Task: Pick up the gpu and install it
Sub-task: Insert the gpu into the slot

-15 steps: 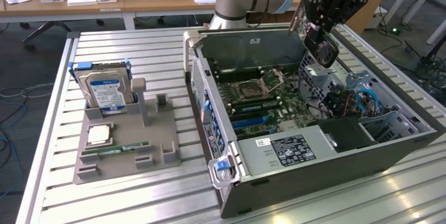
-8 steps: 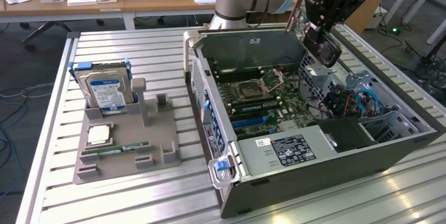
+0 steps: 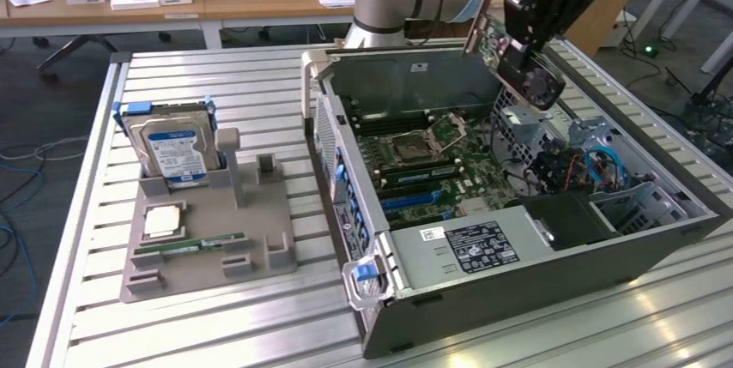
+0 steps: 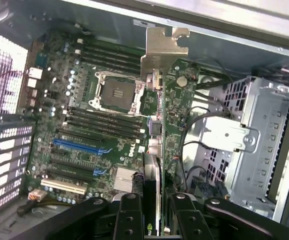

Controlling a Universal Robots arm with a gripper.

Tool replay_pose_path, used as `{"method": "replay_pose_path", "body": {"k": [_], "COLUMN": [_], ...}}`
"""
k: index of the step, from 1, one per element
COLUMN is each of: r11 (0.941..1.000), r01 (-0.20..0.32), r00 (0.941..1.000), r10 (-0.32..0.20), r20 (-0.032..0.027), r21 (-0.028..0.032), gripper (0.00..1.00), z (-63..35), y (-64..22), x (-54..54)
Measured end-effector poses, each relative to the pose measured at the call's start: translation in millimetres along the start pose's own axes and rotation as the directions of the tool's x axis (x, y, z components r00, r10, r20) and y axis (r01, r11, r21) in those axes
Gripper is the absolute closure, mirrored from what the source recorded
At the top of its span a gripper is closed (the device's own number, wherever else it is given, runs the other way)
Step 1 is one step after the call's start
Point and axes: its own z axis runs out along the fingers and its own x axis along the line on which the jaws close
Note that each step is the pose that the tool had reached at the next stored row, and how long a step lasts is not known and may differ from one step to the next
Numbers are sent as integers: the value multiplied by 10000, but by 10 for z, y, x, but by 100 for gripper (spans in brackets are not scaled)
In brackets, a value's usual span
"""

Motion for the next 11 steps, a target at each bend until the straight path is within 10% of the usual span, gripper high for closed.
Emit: {"method": "replay_pose_path", "body": {"k": [11], "r11": [9822], "r01": [1878], "r00": [9822], "r10": [-1878], "r20": [-63], "r21": [0], "gripper": [74], "z": [3], "y": [0], "x": [0]}}
